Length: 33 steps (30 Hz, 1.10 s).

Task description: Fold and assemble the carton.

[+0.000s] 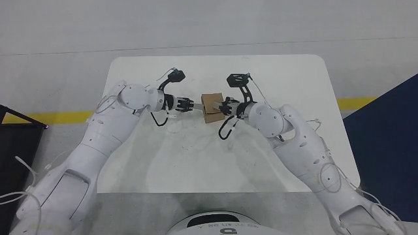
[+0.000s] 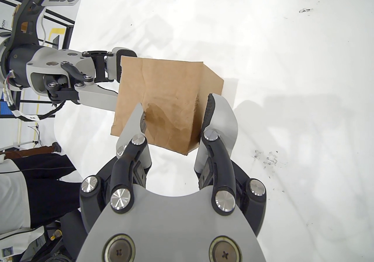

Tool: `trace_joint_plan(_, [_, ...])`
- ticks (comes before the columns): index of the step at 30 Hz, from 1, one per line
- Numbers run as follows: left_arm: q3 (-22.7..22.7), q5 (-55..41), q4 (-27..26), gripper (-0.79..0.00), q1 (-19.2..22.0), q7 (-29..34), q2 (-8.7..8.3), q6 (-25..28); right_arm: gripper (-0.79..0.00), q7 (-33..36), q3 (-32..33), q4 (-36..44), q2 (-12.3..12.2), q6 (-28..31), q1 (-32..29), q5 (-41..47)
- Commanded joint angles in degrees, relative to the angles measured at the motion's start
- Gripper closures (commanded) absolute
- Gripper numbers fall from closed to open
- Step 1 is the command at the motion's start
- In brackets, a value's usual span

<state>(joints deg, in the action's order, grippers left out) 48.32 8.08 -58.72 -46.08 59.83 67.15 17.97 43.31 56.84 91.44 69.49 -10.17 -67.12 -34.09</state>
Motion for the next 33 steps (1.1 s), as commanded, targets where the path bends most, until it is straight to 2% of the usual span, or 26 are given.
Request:
trace_joint_plan(1, [-0.15, -0.10, 0.25, -0.785, 0.16, 0.10, 0.10, -0.02, -0.366, 0.06, -0.01, -0.08, 0.03, 0.05, 0.02, -0.03])
trace_joint_plan(10, [-0.40, -0.70, 1.32, -0.785, 0.48, 0.65, 0.36, -0.15, -0.342, 0.13, 0.02, -0.65, 0.18, -0.10, 0.23, -0.27])
trace_joint_plan(18, [1.23, -0.60, 0.39, -0.785, -0.70, 0.99, -0.37, -1.07, -0.357, -0.11, 0.09, -0.98, 0.32, -0.33, 0.35, -0.41])
trace_joint_plan(27, [4.72, 0.91, -3.26, -0.785, -3.48, -2.30, -1.80, -2.59, -0.366, 0.06, -0.13, -1.51, 0.53, -0.40, 0.81, -0.70])
trace_joint_plan(33, [4.21, 1.41, -4.51, -0.785, -3.60, -5.15, -1.46, -2.36, -0.366, 0.18, -0.24, -1.72, 0.66, -0.41, 1.12, -0.93])
